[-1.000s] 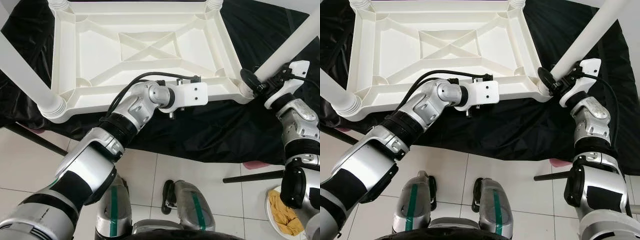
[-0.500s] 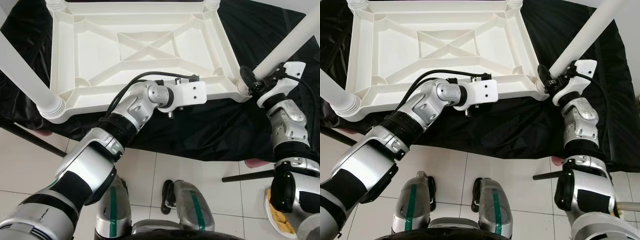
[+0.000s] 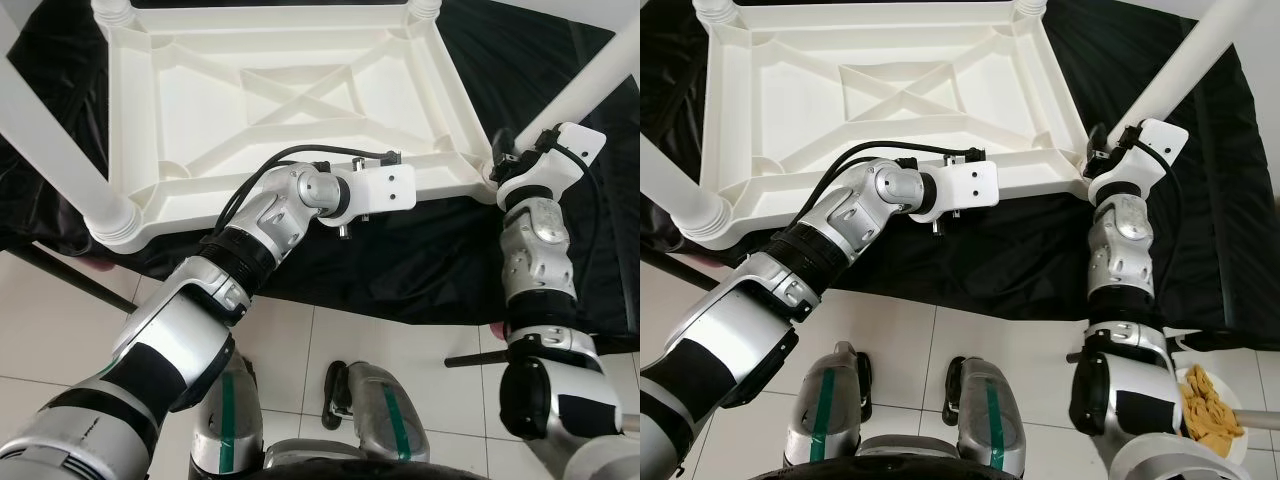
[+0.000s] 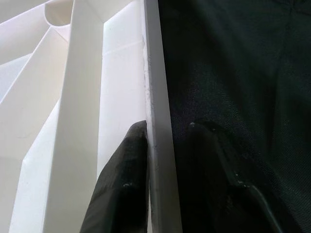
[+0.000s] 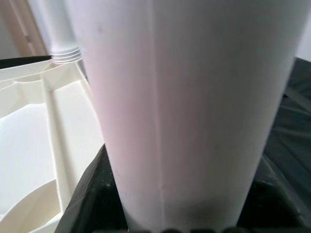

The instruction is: Building children table

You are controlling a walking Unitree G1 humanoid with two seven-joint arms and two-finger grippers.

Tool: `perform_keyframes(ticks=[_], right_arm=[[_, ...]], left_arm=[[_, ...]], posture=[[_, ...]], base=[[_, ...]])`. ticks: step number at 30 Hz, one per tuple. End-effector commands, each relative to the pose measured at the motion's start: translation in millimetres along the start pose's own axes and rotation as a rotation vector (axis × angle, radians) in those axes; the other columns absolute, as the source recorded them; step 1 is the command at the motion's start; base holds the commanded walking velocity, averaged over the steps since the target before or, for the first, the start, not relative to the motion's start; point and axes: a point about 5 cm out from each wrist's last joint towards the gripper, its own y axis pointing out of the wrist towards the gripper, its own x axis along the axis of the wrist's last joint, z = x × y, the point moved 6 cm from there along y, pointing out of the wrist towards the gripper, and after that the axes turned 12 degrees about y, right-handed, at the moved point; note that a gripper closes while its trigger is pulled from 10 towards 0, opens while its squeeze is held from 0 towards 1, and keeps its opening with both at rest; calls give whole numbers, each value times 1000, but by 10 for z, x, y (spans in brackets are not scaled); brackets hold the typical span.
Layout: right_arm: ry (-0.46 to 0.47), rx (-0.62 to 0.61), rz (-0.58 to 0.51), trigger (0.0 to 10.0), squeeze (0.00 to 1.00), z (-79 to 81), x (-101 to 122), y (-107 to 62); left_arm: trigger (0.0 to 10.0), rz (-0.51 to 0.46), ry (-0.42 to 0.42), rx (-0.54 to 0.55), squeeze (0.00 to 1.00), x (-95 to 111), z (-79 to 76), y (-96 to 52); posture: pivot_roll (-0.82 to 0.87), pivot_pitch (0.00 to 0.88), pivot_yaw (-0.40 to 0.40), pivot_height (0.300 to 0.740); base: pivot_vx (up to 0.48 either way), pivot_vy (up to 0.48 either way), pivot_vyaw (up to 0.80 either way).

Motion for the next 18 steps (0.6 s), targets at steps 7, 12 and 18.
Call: perform_keyframes(ticks=[7, 12, 18], right_arm=[[-22, -366, -11, 10000, 0, -282, -141, -303], [-10, -369, -5, 10000, 0, -181, -158, -302], [-5, -339, 0, 10000, 890, -173, -144, -285]], left_arm=[[10000, 37, -19, -79, 0, -123, -216, 51], [10000, 36, -21, -80, 0, -117, -224, 60], [10000, 37, -21, -78, 0, -117, -218, 60]], posture=[[68, 12, -86, 740], [68, 11, -88, 740], [68, 10, -90, 740]], base=[[0, 0, 0], [0, 0, 0], [0, 0, 0]])
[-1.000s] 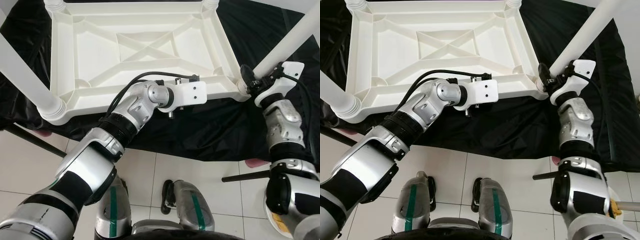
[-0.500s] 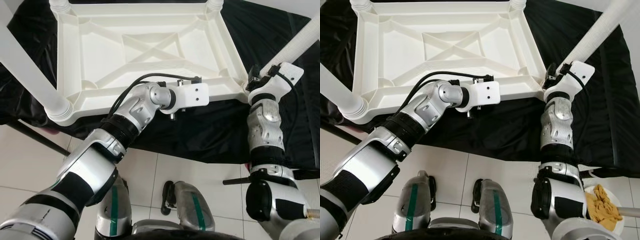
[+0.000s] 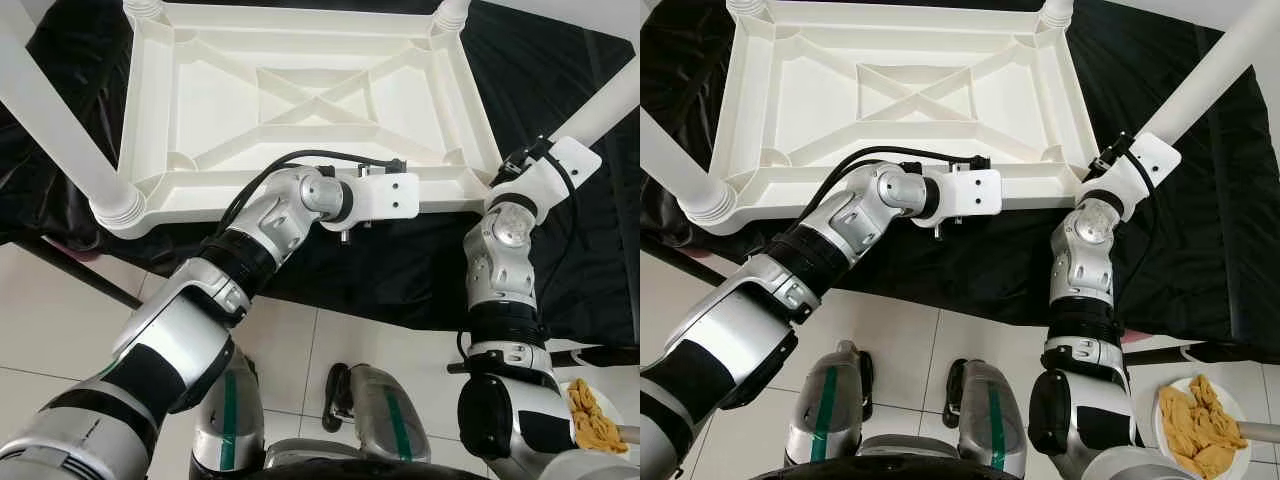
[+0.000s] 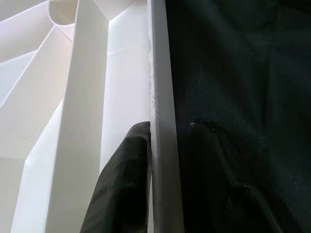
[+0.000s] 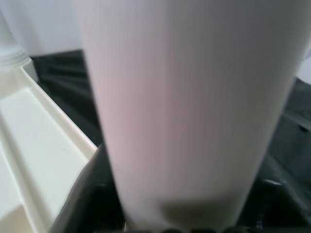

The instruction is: Building children table

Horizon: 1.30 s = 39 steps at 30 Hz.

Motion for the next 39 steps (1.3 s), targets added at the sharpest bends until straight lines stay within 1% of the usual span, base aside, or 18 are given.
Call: perform_keyframes(ticks=[1, 3, 5, 8, 12, 13, 14, 15, 20, 21, 22, 23, 26, 27, 28, 34, 37, 39], right_arm=[[0, -1, 41, 10000, 1000, -77, -92, -13], [3, 4, 40, 10000, 1000, -69, -87, -17], [-14, 34, 16, 10000, 1000, -33, -30, -19], [-33, 88, -3, 10000, 1000, -20, 13, -4], [-33, 115, -10, 10000, 1000, -23, 41, 17], [-16, 159, -2, 10000, 1000, 1, 49, 33], [11, 310, 31, 10000, 137, 133, 39, 41], [20, 385, 53, 10000, 0, 191, 33, 40], [17, 575, 79, 10000, 0, 300, 66, 27], [17, 575, 79, 10000, 0, 300, 66, 27], [2, 629, 81, 10000, 0, 329, 81, 17], [2, 629, 81, 10000, 0, 329, 81, 17], [-48, 773, 114, 10000, 0, 362, 83, 0], [-48, 773, 114, 10000, 0, 362, 83, 0], [-53, 836, 137, 10000, 0, 352, 100, 13], [-81, 908, 175, 10000, 0, 315, 108, 47], [-134, 981, 237, 10000, 0, 218, 81, 104], [-152, 1004, 260, 10000, 0, 188, 63, 115]], left_arm=[[10000, 46, -36, -69, 0, -145, -198, 50], [10000, 46, -36, -69, 0, -145, -198, 50], [10000, 45, -36, -70, 0, -145, -203, 50], [10000, 43, -35, -73, 0, -141, -210, 52], [10000, 44, -36, -73, 0, -142, -206, 51], [10000, 44, -35, -72, 0, -144, -205, 48], [10000, 47, -35, -72, 0, -153, -199, 41], [10000, 48, -35, -72, 0, -157, -197, 37], [10000, 49, -34, -72, 0, -163, -190, 30], [10000, 49, -34, -72, 0, -163, -190, 30], [10000, 49, -33, -72, 0, -163, -187, 28], [10000, 49, -33, -72, 0, -163, -187, 28], [10000, 48, -30, -73, 0, -158, -176, 25], [10000, 48, -30, -73, 0, -158, -176, 25], [10000, 48, -30, -71, 0, -156, -164, 22], [10000, 49, -30, -69, 0, -160, -153, 15], [10000, 53, -23, -71, 0, -168, -150, 8], [10000, 54, -22, -71, 0, -171, -145, 4]], posture=[[68, 11, -90, 740], [68, 11, -90, 740], [63, 14, -87, 740], [63, 16, -87, 740], [65, 18, -86, 740], [65, 18, -86, 740], [64, 19, -81, 740], [64, 21, -79, 740], [62, 23, -71, 740], [62, 23, -71, 740], [60, 23, -69, 740], [60, 23, -69, 740], [58, 29, -62, 740], [58, 29, -62, 740], [59, 31, -60, 740], [61, 32, -56, 740], [61, 31, -51, 740], [61, 32, -47, 740]], base=[[0, 0, 0], [0, 0, 0], [0, 0, 0], [0, 0, 0], [0, 0, 0], [0, 0, 0], [0, 0, 0], [0, 0, 0], [0, 0, 0], [0, 0, 0], [0, 0, 0], [0, 0, 0], [0, 0, 0], [0, 0, 0], [0, 0, 0], [0, 0, 0], [0, 0, 0], [0, 0, 0]])
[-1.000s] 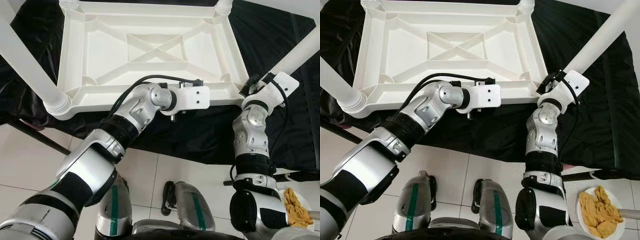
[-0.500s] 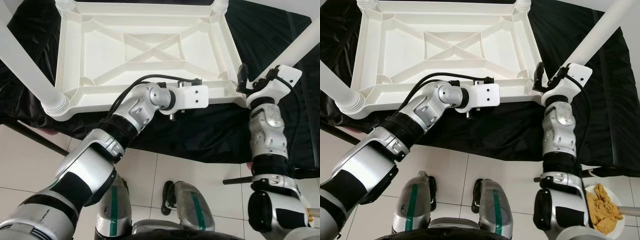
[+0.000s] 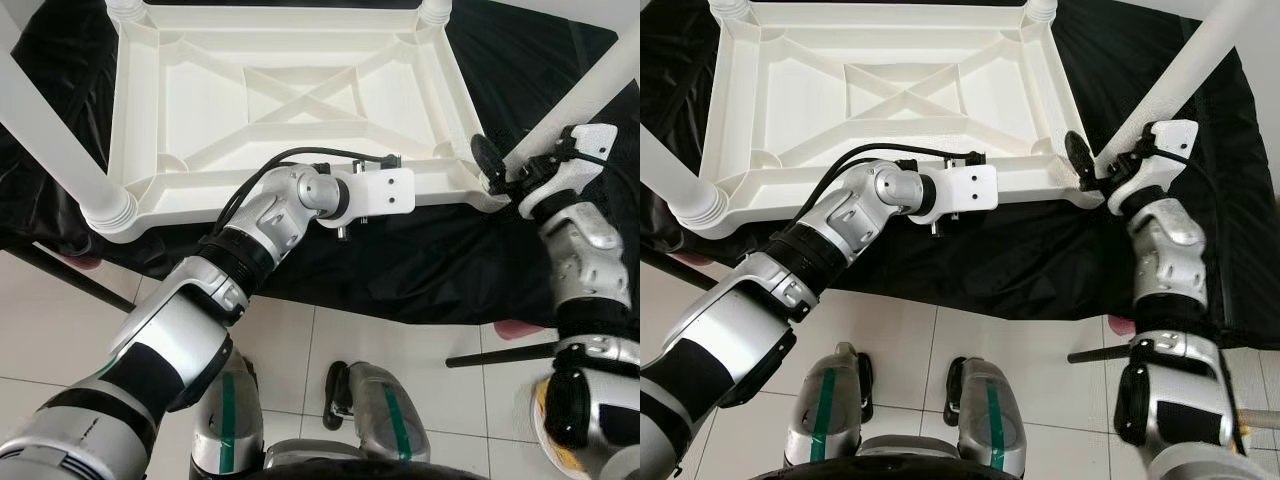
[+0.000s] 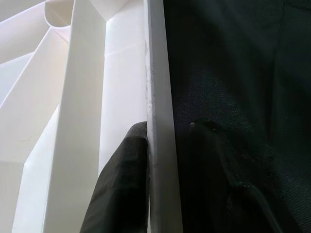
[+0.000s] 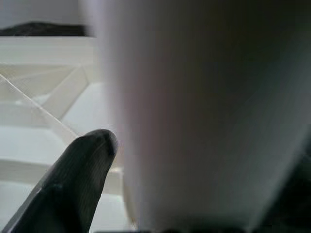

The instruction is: Building children table

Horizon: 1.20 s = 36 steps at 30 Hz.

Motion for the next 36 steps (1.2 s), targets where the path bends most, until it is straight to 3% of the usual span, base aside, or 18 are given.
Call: perform_keyframes(ticks=[1, 3, 4, 6, 7, 20, 21, 23, 24, 34, 36], right_arm=[[2, 37, 31, 10000, 0, 5, -52, -2], [1, 50, 42, 10000, 0, -7, -63, -10], [23, 56, 49, 2196, 0, -11, -79, -13], [39, 61, 54, 2196, 0, -13, -91, -15], [55, 73, 56, 0, 0, 2, -104, -18], [99, 136, 22, 0, 0, 117, -112, -23], [102, 131, 14, 6902, 0, 139, -106, -18], [104, 128, 9, 6902, 0, 152, -103, -15], [113, 125, 2, 10000, 0, 173, -99, -8], [122, -70, -53, 10000, 0, 256, -107, 127], [130, -172, -73, 10000, 0, 221, -98, 164]], left_arm=[[10000, 40, -22, -76, 0, -127, -163, 27], [10000, 41, -24, -75, 0, -127, -161, 26], [10000, 41, -24, -75, 0, -131, -160, 24], [10000, 42, -24, -74, 0, -133, -160, 22], [10000, 43, -24, -74, 0, -136, -159, 19], [10000, 45, -26, -74, 0, -144, -154, 11], [10000, 45, -27, -75, 0, -143, -156, 12], [10000, 44, -27, -75, 0, -142, -157, 13], [10000, 44, -28, -75, 0, -141, -159, 14], [10000, 41, -29, -75, 0, -131, -173, 28], [10000, 40, -29, -76, 0, -127, -182, 34]], posture=[[61, 32, -47, 740], [61, 32, -47, 740], [65, 32, -47, 740], [65, 32, -47, 740], [68, 32, -47, 740], [66, 34, -48, 740], [66, 34, -48, 740], [66, 34, -48, 740], [63, 38, -50, 740], [63, 35, -60, 740], [65, 29, -66, 740]], base=[[0, 0, 0], [0, 0, 0], [0, 0, 0], [0, 0, 0], [0, 0, 0], [0, 0, 0], [0, 0, 0], [0, 0, 0], [0, 0, 0], [0, 0, 0], [0, 0, 0]])
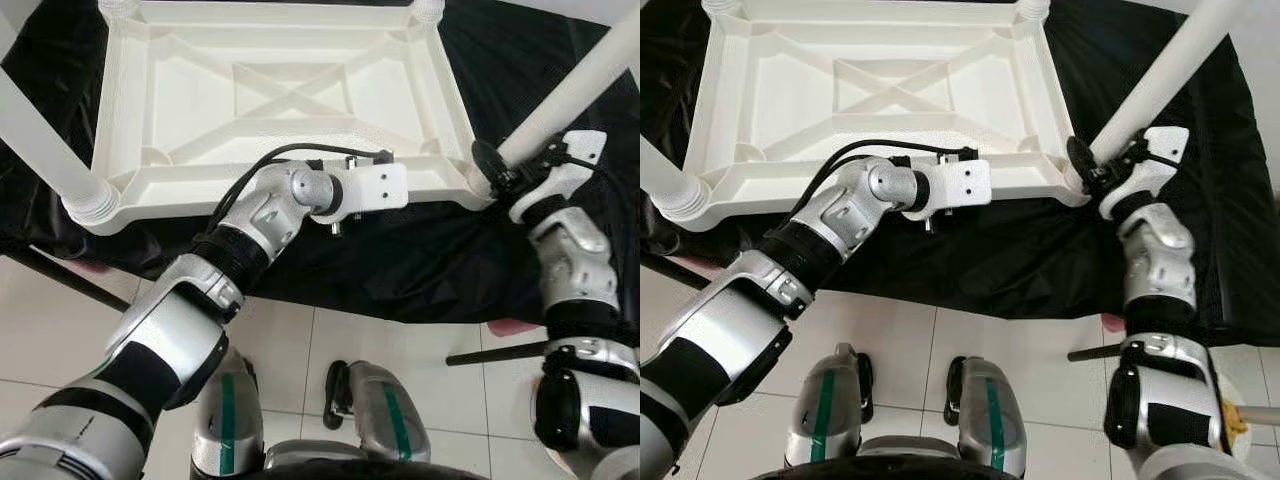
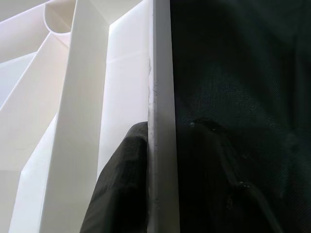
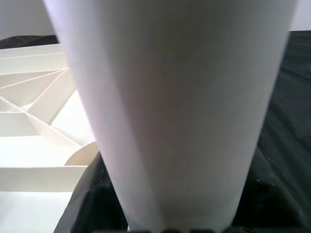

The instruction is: Building children table

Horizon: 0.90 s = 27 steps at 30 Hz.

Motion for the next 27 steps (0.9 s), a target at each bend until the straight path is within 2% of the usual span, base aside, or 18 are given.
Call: perform_keyframes(ticks=[1, 2, 3, 5, 6, 9, 10, 11, 12, 14, 16, 18, 19, 20, 21, 23, 27], right_arm=[[29, -32, -5, 10000, 0, 57, -11, 61], [29, -32, -5, 10000, 0, 57, -11, 61], [52, -121, -27, 10000, 0, 26, 7, 80], [52, -121, -27, 10000, 0, 26, 7, 80], [83, -258, -48, 10000, 0, -66, 19, 75], [83, -258, -48, 10000, 0, -66, 19, 75], [94, -328, -52, 10000, 0, -124, 11, 58], [94, -328, -52, 10000, 0, -124, 11, 58], [83, -450, -61, 10000, 0, -215, -1, -6], [83, -450, -61, 10000, 0, -215, -1, -6], [51, -605, -82, 10000, 0, -274, -4, -123], [51, -605, -82, 10000, 0, -274, -4, -123], [53, -764, -140, 10000, 0, -302, 27, -265], [61, -846, -162, 10000, 0, -307, 29, -332], [61, -846, -162, 10000, 0, -307, 29, -332], [67, -933, -177, 10000, 0, -245, 20, -375], [69, -945, -179, 10000, 0, -207, 16, -369]], left_arm=[[10000, 17, -14, -86, 0, -47, -212, 79], [10000, 17, -14, -86, 0, -47, -212, 79], [10000, 16, -15, -86, 0, -45, -216, 83], [10000, 16, -15, -86, 0, -45, -216, 83], [10000, 17, -13, -86, 0, -43, -217, 86], [10000, 17, -13, -86, 0, -43, -217, 86], [10000, 16, -12, -86, 0, -41, -217, 89], [10000, 16, -12, -86, 0, -41, -217, 89], [10000, 15, -11, -86, 0, -36, -217, 93], [10000, 15, -11, -86, 0, -36, -217, 93], [10000, 15, -10, -85, 0, -30, -218, 97], [10000, 15, -10, -85, 0, -30, -218, 97], [10000, 17, -10, -84, 0, -34, -215, 95], [10000, 18, -11, -83, 0, -38, -213, 94], [10000, 18, -11, -83, 0, -38, -213, 94], [10000, 17, -14, -83, 0, -38, -212, 93], [10000, 16, -16, -83, 0, -35, -214, 92]], posture=[[65, 29, -66, 740], [65, 29, -66, 740], [65, 29, -66, 740], [65, 29, -66, 740], [64, 24, -71, 740], [64, 24, -71, 740], [64, 24, -72, 740], [64, 24, -72, 740], [66, 20, -75, 740], [66, 20, -75, 740], [68, 18, -77, 740], [68, 18, -77, 740], [72, 18, -81, 740], [72, 18, -79, 740], [72, 18, -79, 740], [74, 21, -79, 740], [74, 21, -79, 740]], base=[[0, 0, 0], [0, 0, 0], [0, 0, 0], [0, 0, 0], [0, 0, 0], [0, 0, 0], [0, 0, 0], [0, 0, 0], [0, 0, 0], [0, 0, 0], [0, 0, 0], [0, 0, 0], [0, 0, 0], [0, 0, 0], [0, 0, 0], [0, 0, 0], [0, 0, 0]])
